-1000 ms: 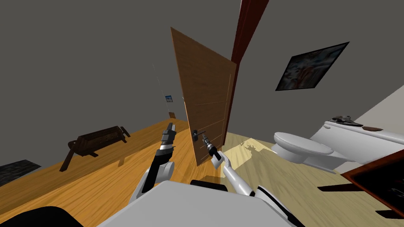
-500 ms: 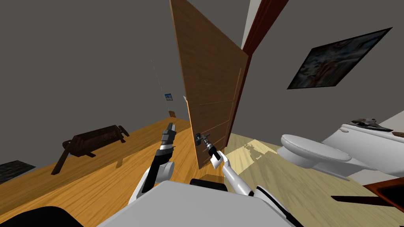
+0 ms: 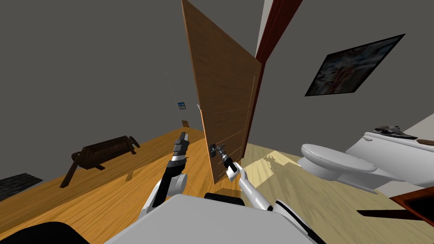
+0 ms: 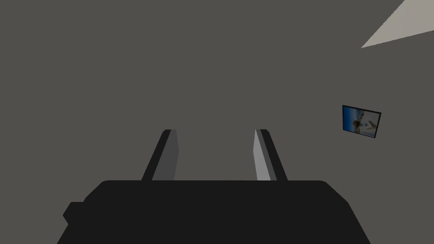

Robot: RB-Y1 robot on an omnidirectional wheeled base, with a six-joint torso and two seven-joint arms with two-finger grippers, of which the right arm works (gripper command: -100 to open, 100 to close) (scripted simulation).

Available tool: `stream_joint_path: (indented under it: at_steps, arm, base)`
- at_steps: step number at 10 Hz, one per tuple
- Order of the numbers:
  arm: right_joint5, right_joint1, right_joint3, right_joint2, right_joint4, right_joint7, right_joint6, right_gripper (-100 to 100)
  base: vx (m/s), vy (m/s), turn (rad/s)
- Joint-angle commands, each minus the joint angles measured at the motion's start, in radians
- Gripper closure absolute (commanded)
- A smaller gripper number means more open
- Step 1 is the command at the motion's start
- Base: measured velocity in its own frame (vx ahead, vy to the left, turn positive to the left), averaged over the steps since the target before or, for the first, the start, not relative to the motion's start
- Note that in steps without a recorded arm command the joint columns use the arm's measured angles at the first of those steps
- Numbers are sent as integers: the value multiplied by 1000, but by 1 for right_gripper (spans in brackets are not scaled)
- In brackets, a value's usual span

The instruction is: Push the door open

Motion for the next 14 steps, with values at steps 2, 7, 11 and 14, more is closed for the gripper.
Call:
stream_joint_path:
  at_steps: [2,7,11,14]
  arm:
    - [-4,-3,-31,-12,9,7,-1,100]
    - [-13,-8,-95,-9,26,23,-3,100]
    - [-21,-13,-150,23,42,37,-5,100]
    - [-25,-15,-172,-2,47,40,-6,100]
  base:
    - [54,123,-55]
    - [99,185,-57]
    - [114,182,-64]
    - [78,112,-49]
